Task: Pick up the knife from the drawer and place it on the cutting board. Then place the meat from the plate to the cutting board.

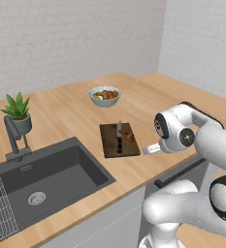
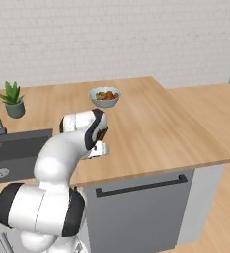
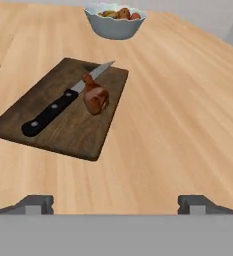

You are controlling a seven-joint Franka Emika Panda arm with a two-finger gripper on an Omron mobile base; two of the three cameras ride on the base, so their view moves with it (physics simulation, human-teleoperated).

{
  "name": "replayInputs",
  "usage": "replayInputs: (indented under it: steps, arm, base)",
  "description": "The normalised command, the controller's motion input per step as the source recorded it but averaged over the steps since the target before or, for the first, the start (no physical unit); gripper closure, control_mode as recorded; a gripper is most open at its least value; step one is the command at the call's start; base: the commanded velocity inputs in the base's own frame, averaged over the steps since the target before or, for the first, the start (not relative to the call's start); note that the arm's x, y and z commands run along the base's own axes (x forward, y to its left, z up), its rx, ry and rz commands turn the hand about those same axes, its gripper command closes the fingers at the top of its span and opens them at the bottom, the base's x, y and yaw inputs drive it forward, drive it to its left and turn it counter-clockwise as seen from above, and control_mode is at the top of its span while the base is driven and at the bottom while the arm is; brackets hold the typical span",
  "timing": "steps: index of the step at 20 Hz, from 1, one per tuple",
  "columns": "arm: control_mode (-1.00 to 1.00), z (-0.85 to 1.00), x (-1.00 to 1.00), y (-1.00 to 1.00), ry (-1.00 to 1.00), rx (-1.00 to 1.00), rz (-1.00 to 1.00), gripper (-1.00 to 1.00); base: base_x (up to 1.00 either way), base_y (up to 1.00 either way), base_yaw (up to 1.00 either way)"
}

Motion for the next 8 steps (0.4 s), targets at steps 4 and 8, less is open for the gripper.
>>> replayInputs:
  steps: [4, 8]
  arm:
    - [-1.0, 0.71, -0.18, -0.53, 0.12, 0.08, -0.11, -1.0]
    - [-1.0, 0.49, 0.01, -0.33, 0.14, 0.05, -0.09, -1.0]
  base:
    - [0.0, 0.0, 0.0]
    - [0.0, 0.0, 0.0]
